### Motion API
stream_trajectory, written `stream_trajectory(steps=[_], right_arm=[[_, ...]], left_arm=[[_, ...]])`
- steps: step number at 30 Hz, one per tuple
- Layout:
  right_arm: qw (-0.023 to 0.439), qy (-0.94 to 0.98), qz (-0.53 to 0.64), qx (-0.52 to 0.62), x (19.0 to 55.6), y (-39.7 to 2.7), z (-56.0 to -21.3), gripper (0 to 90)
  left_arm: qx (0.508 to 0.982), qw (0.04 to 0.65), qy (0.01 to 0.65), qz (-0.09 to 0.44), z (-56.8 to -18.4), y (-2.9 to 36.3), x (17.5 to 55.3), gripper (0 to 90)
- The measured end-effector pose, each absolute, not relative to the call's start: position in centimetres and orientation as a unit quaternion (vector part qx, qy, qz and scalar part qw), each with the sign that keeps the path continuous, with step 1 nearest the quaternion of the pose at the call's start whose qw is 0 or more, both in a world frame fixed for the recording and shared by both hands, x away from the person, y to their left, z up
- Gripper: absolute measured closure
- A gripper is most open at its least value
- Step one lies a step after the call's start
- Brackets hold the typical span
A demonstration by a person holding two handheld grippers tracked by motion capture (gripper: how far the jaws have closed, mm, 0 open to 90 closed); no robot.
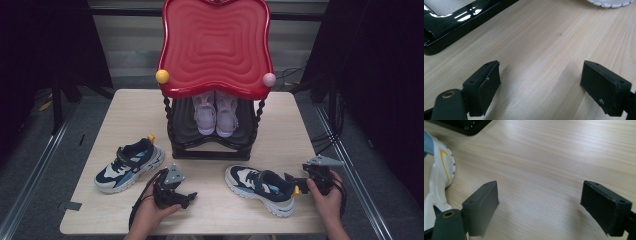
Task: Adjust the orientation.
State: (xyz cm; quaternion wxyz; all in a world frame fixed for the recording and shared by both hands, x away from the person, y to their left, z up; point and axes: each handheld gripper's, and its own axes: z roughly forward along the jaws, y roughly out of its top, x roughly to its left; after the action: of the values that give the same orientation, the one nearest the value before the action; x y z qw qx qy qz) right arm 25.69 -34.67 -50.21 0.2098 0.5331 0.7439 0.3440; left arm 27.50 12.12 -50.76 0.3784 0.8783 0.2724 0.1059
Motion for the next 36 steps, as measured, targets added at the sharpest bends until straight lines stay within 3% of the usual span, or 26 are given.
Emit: stream_trajectory(steps=[21,36], right_arm=[[0.210,0.762,0.326,0.518,26.1,-34.4,-51.1,12.2],[0.210,0.762,0.326,0.519,26.1,-34.4,-51.1,12.1]], left_arm=[[0.875,0.380,0.281,0.106,-50.8,12.2,27.1,15.0],[0.883,0.335,0.320,0.076,-47.7,13.8,27.3,16.5]])
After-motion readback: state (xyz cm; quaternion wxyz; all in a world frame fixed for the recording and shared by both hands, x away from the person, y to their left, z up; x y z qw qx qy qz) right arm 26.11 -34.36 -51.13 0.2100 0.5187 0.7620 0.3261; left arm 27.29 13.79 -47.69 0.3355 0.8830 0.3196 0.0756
